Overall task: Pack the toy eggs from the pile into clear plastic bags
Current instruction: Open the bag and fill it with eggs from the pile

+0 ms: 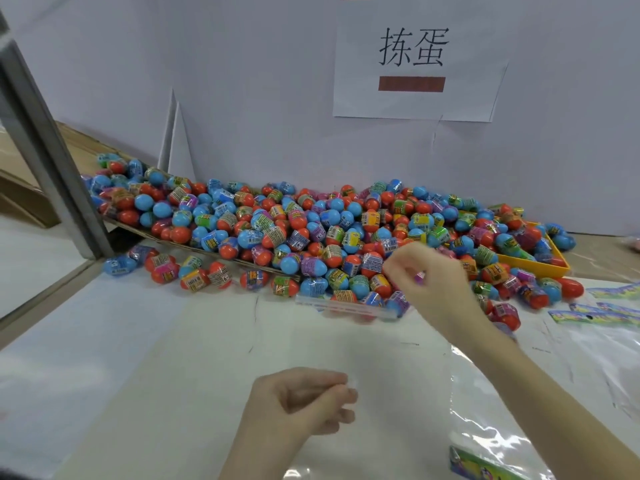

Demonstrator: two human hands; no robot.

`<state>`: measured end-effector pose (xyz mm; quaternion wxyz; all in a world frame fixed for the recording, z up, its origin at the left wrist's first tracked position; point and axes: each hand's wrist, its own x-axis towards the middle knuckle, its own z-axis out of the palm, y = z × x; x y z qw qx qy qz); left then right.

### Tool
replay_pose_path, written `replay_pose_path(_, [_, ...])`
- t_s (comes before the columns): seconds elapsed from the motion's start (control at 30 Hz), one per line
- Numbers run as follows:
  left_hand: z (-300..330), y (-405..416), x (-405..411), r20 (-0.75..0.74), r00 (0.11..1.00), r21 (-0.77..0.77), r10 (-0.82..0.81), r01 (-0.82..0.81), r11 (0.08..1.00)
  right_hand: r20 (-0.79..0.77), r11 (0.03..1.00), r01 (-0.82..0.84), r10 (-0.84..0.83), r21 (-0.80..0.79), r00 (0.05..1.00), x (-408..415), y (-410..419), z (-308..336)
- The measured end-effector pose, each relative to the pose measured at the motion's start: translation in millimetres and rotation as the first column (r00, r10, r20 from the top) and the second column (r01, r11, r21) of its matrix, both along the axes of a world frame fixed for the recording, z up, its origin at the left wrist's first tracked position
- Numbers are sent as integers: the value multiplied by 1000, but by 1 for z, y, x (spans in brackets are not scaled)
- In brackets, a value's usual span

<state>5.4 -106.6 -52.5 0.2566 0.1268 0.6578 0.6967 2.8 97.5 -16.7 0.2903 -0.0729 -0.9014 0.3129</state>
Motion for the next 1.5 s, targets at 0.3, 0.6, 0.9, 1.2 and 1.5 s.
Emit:
replay_pose_path(0.3, [7,-2,-5,-22,997,-1,74,-74,997,310,584,-196,-102,788,945,-27,21,-56])
replay_pose_path(0.6, [16,7,0,-220,965,-39,142,-154,987,-258,823,-230,106,-520,960,29,-14,22])
replay_pose_path(0.9, [26,21,18,-365,916,-55,169,-202,978,180,958,-240,266,-155,947,71,-33,28])
replay_pose_path(1.2, [23,20,23,-517,851,-74,96,-157,985,-43,921,-229,227,-315,973,80,-45,36])
replay_pose_path(1.5, [29,19,22,-265,964,5,13,-12,1000,-218,333,-350,374,-876,901,83,-34,33])
